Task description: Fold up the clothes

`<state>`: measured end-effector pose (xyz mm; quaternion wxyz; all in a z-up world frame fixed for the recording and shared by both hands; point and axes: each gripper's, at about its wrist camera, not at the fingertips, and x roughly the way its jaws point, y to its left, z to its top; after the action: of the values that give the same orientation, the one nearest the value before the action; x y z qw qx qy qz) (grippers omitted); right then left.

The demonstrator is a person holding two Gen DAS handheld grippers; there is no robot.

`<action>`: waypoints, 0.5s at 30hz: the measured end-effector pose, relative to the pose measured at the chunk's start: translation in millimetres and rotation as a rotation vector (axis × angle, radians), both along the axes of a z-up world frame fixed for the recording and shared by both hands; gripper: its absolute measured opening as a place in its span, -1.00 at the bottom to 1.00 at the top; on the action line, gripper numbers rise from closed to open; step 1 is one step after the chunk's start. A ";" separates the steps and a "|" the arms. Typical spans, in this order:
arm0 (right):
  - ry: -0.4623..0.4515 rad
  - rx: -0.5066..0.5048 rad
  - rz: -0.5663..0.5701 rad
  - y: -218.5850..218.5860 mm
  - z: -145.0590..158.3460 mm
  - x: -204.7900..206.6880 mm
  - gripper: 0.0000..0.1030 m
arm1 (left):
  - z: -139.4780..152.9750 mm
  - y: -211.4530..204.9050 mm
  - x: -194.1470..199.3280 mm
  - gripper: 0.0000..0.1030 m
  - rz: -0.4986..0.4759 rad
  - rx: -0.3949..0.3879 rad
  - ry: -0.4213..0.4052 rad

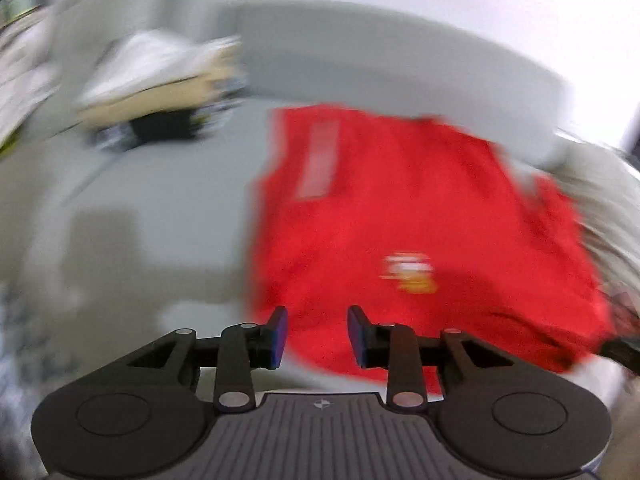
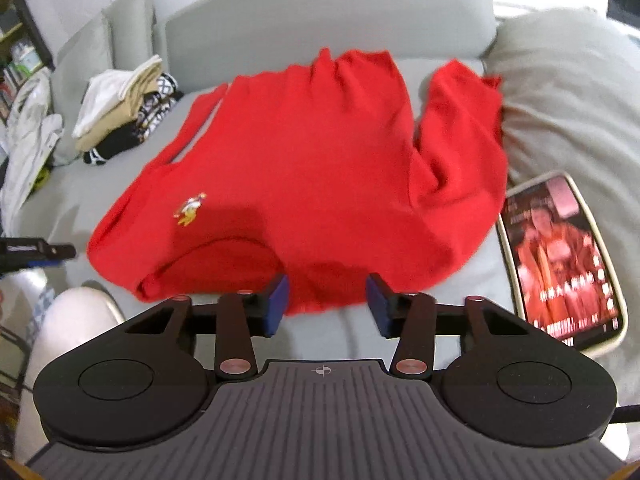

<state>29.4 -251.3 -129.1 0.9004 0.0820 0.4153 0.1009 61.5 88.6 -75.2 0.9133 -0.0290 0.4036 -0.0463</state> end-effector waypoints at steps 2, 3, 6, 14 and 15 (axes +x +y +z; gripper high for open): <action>0.014 -0.024 0.011 10.7 -5.8 13.2 -0.48 | -11.4 -26.4 12.0 -0.38 -0.076 -0.006 0.039; 0.032 -0.046 0.003 16.1 -10.5 21.1 -0.48 | -19.3 -38.4 19.1 -0.39 -0.099 -0.002 0.068; 0.129 -0.121 -0.032 29.7 -24.8 40.4 -0.47 | -46.3 -53.8 33.3 -0.51 -0.126 0.047 0.233; 0.208 0.052 -0.025 -12.6 18.2 18.1 -0.36 | 5.0 -42.2 11.6 -0.52 -0.206 0.039 0.189; 0.158 0.088 -0.067 -26.1 32.5 16.9 -0.15 | 16.2 -42.9 9.7 -0.46 -0.213 0.025 0.156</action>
<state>46.4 -277.4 -96.5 0.8631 0.1428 0.4774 0.0821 71.2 45.6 -59.0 0.8694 0.0217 0.4746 -0.1357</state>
